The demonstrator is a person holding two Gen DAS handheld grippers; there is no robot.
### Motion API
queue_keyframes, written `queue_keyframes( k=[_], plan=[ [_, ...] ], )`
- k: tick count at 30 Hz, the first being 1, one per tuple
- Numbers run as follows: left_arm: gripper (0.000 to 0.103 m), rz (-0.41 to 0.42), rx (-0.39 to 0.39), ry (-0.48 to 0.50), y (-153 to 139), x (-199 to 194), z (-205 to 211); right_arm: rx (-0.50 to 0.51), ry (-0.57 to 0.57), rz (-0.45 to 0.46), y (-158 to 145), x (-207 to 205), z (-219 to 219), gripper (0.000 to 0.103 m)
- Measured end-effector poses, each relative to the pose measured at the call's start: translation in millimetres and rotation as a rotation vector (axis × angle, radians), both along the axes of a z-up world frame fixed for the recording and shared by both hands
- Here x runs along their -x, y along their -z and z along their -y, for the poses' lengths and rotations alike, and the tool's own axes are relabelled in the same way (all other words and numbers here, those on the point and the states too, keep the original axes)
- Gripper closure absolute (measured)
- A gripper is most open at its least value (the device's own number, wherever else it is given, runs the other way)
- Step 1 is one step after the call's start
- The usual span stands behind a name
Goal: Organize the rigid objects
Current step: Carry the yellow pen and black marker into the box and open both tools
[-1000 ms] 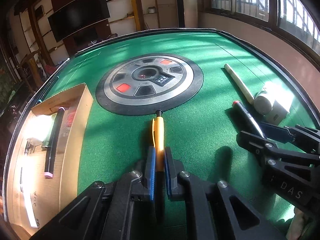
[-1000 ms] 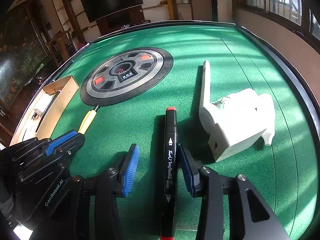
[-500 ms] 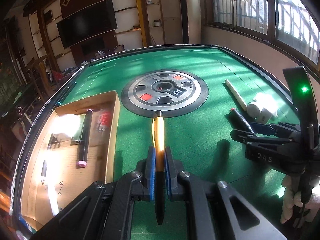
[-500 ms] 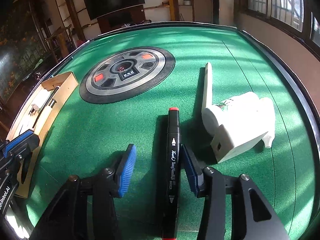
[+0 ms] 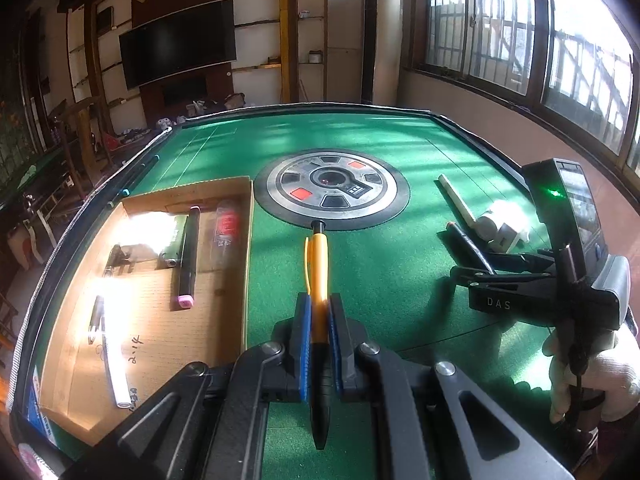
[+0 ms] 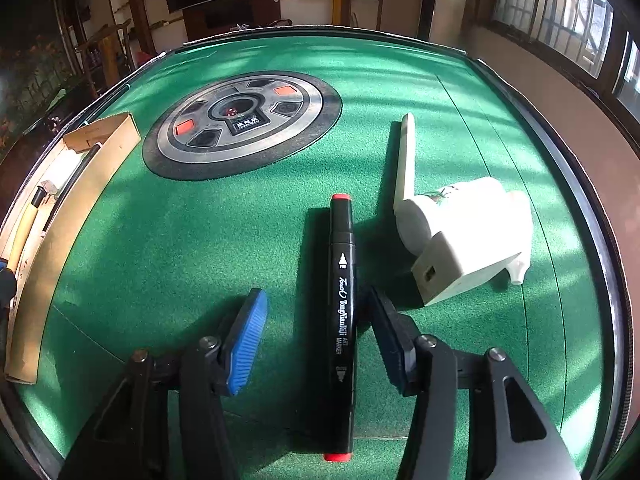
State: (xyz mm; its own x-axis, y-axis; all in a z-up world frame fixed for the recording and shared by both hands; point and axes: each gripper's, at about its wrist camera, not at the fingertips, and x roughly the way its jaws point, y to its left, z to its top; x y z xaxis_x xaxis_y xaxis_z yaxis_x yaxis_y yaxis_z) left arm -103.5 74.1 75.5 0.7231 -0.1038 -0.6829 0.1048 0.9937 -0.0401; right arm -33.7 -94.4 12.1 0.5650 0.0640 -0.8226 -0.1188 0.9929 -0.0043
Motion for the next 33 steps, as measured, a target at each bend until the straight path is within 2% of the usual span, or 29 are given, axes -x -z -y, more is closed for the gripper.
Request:
queue_keyframes(
  k=[4, 5, 6, 7, 9, 13, 16, 18, 25, 33],
  plan=[
    [0.096, -0.006, 0.127, -0.003, -8.5, 8.7, -21.9, 0.003, 0.002, 0.004, -0.2, 4.0, -0.3, 0.055],
    [0.096, -0.001, 0.145, -0.010, -10.7, 11.6, -27.2, 0.003, -0.002, 0.010, -0.9, 5.8, -1.2, 0.068],
    [0.096, 0.004, 0.162, -0.019, -13.0, 14.7, -33.4, -0.004, -0.012, 0.013, -1.5, 7.6, -2.5, 0.087],
    [0.096, 0.007, 0.183, -0.025, -14.9, 18.0, -40.3, -0.015, -0.019, 0.008, -1.7, 8.7, -3.3, 0.088],
    [0.096, 0.014, 0.210, -0.045, -18.2, 24.3, -53.8, -0.036, -0.011, 0.008, -1.5, 10.2, -2.1, 0.089],
    [0.096, 0.031, 0.236, -0.110, -19.3, 33.5, -84.0, -0.198, -0.009, -0.026, -4.3, 12.3, 8.6, 0.089],
    [0.096, 0.016, 0.255, -0.170, -9.6, 30.1, -109.1, -0.268, -0.032, -0.029, -14.5, 17.1, 5.6, 0.089],
    [0.096, -0.015, 0.297, -0.202, 2.0, 24.8, -126.5, -0.305, -0.063, -0.027, -23.5, 20.7, -2.7, 0.089],
    [0.096, -0.111, 0.349, -0.276, 35.4, -2.5, -156.8, -0.383, -0.198, -0.048, -49.5, 28.9, -55.2, 0.089],
    [0.095, -0.192, 0.362, -0.341, 53.8, -33.8, -180.0, -0.445, -0.346, -0.147, -55.0, 24.0, -139.3, 0.088]
  ],
)
